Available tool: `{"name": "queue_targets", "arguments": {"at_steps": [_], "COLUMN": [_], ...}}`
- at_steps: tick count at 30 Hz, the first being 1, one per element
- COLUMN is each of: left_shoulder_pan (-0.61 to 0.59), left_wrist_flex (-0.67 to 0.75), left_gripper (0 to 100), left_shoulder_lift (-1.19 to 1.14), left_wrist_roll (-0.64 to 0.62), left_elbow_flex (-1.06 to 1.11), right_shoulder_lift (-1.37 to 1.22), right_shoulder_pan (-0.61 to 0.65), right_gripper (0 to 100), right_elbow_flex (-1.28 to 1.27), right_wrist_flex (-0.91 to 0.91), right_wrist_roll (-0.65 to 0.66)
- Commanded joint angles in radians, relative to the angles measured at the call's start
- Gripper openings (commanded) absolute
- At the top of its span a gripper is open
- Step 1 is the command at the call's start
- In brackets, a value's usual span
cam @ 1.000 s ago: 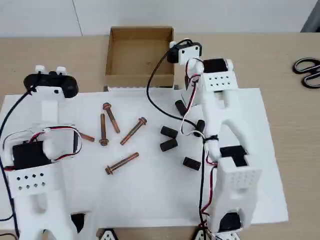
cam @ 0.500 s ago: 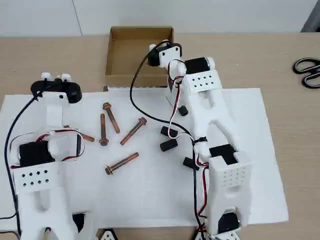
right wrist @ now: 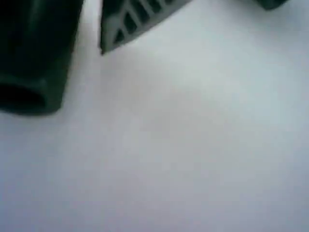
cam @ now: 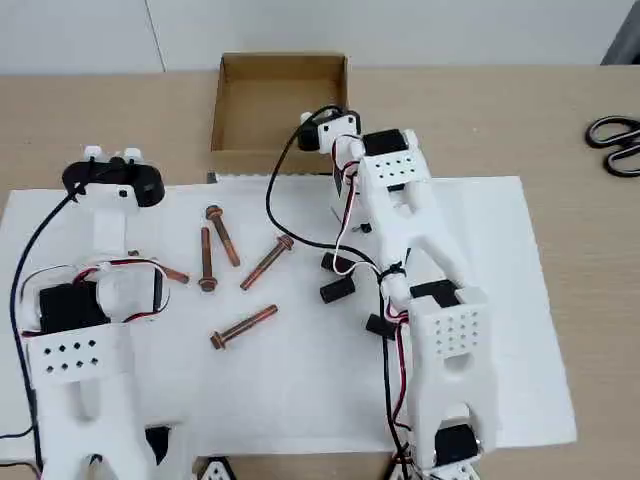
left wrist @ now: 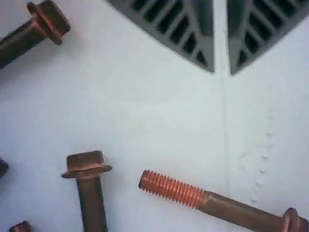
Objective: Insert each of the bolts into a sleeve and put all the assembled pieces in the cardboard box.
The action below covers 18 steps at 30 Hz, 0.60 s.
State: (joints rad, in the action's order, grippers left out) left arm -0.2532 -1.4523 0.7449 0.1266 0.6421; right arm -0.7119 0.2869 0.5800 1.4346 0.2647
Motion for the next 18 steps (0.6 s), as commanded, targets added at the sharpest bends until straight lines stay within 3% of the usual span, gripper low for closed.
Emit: {"name": "queue_targets", "arguments": {"at_steps": [1,5,9,18], "left_shoulder_pan": [0.002,0.002,0.002,0.002], "left_wrist_flex": [0.02,0.02,0.02,0.012], "left_gripper": [1,1,1,1], "left_shoulder_lift": [0.002,0.002,0.002,0.0], "left_wrist_roll": [0.002,0.002,0.002,-0.002], "left_elbow_flex": [-0.004,-0.002,-0.001,-0.004], "right_shoulder_lift": [-0.018,-0.067,-0.068,0.234], "right_shoulder_pan": [-0.021,-0.025,-0.03,-0.036], "right_gripper": [13.9,12.8,0.3,0.6], "right_elbow_flex": [0.044,0.044,0.044,0.046], "right_wrist_flex": [-0.025,-0.031,-0.028,0.16], "right_wrist_roll": [0.014,0.055,0.055,0.054]}}
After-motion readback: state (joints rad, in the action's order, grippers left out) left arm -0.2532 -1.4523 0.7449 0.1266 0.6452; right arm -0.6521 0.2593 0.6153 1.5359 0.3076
